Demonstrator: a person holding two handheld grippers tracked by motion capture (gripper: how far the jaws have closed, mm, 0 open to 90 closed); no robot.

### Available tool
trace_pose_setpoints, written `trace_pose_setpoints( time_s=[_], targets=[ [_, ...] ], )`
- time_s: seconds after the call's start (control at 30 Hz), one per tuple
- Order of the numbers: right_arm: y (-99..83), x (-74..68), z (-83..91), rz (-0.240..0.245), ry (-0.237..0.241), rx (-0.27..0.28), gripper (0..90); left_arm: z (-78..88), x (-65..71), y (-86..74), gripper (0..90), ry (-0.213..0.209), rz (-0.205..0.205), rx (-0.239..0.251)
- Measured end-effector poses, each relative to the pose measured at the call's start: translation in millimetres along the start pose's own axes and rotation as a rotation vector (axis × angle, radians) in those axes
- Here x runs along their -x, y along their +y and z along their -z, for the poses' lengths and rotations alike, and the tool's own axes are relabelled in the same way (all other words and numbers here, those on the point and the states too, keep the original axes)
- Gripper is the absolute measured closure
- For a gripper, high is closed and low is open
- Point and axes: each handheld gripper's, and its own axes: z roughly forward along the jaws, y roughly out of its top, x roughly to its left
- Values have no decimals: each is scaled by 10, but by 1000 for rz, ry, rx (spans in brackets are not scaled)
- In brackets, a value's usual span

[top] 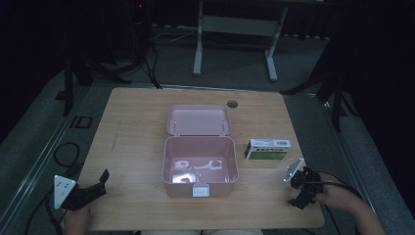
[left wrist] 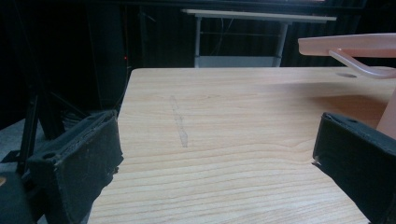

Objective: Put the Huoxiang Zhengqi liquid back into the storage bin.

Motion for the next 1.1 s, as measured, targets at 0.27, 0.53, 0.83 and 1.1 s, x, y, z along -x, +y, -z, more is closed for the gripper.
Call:
trace_pose_setpoints(
  time_s=[0.27,0.53,0.83,1.1],
  targets=[
    [152,-2,40,62,17,-99,123,1,-2,0,10,-2,1,0],
    [254,-16,86,88,12,-110,122,0,-5,0,10,-5,2,0],
    [361,-15,179,98,33,-100,125,0,-9,-1,10,-6,7,2],
    [480,-99,236,168,58,-85,113,2,-11,-1,10,-6,9,4]
  ],
)
